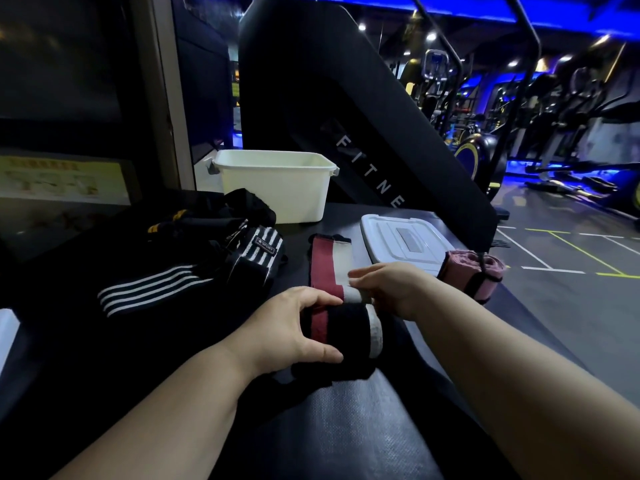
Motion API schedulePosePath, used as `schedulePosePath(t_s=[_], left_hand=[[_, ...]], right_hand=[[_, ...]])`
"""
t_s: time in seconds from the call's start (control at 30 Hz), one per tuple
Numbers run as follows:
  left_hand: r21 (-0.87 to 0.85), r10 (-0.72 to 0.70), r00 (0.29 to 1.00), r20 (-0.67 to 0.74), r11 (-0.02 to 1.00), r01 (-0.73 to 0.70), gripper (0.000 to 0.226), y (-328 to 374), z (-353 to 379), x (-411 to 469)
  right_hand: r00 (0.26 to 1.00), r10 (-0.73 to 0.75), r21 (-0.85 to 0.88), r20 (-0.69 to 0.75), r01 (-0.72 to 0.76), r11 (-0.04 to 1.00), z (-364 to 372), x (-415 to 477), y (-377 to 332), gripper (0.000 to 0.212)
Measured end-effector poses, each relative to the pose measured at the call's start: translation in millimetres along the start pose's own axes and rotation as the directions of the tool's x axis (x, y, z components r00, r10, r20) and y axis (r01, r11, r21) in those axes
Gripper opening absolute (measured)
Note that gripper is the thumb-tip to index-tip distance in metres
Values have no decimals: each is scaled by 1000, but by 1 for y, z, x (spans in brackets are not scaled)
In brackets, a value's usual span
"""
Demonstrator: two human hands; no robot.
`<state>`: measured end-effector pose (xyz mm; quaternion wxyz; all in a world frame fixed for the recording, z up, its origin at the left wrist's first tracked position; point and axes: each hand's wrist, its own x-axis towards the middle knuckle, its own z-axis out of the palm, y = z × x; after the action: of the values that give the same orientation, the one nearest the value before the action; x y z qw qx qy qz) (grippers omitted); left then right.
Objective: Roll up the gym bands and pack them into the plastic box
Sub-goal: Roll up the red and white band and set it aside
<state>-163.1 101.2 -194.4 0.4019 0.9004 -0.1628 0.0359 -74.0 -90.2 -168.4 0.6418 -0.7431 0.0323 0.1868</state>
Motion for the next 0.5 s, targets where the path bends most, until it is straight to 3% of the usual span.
schedulePosePath(t_s=[0.07,0.5], left_hand=[[-18,-8,1000,0,1000,8,70,-1,0,1],[-69,-22,1000,19,997,23,63,-2,-2,6]], right_hand=[[1000,-19,-58,-3,18,998,-1,7,1,32],[984,-160,-225,-79,139,964,2,35,-1,21]])
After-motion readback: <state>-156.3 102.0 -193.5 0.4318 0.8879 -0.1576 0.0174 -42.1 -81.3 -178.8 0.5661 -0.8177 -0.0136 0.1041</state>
